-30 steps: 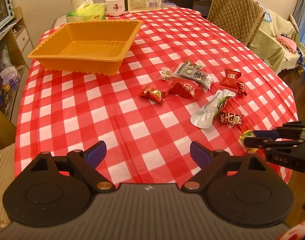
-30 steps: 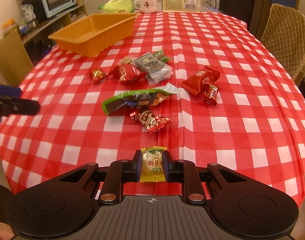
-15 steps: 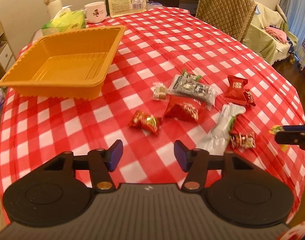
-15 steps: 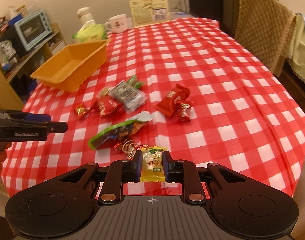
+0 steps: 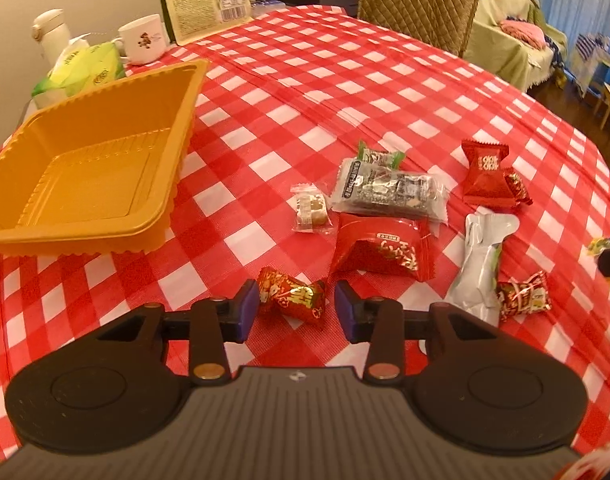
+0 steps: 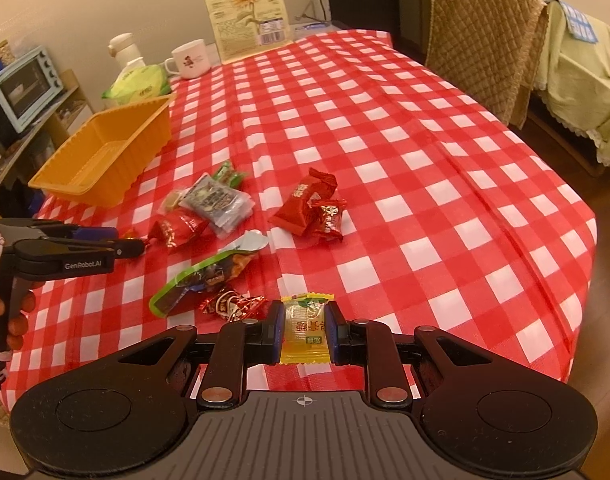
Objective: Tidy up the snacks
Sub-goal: 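Grasp the red-gold wrapped candy with the left tool while right holds packet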
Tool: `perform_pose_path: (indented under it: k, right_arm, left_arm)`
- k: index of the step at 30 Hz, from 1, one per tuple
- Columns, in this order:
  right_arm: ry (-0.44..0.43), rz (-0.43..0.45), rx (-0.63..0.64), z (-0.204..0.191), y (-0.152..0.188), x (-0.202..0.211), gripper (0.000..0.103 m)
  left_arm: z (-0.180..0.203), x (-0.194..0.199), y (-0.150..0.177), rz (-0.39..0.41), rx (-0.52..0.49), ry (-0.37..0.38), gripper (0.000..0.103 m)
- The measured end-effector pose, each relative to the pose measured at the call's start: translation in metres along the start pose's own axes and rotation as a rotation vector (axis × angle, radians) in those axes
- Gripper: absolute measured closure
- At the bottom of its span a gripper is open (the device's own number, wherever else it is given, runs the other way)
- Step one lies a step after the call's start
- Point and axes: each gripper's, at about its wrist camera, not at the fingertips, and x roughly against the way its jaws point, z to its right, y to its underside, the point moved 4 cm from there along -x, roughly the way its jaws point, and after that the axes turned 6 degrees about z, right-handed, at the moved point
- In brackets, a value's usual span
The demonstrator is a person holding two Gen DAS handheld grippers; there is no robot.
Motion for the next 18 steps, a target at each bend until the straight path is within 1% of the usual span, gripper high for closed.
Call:
perform_pose_path:
  k: [5, 7, 13, 18]
  right_arm:
    - [0.007, 0.0, -0.004, -0.003, -0.003, -0.001, 0.081]
    - [0.005, 0.0, 0.0, -0.005, -0.005, -0.002, 0.081]
    - [-0.027, 0.006, 0.018, -0.019, -0.015, -0.006, 0.081]
    - [-0.088, 0.012, 0.049, -0.042, -0.028, -0.011, 0.081]
  left_arm:
    - [-0.002, -0.007, 0.003, -0.007, -0.018, 0.01, 0.072]
    - [-0.004, -0.005, 0.004, -0.005, -0.01, 0.02, 0.078]
    - [-0.014, 0.009, 0.006, 0.008, 0.024, 0.044, 0.079]
    - [-0.03, 0.036, 0.005, 0.023, 0.09, 0.062, 0.079]
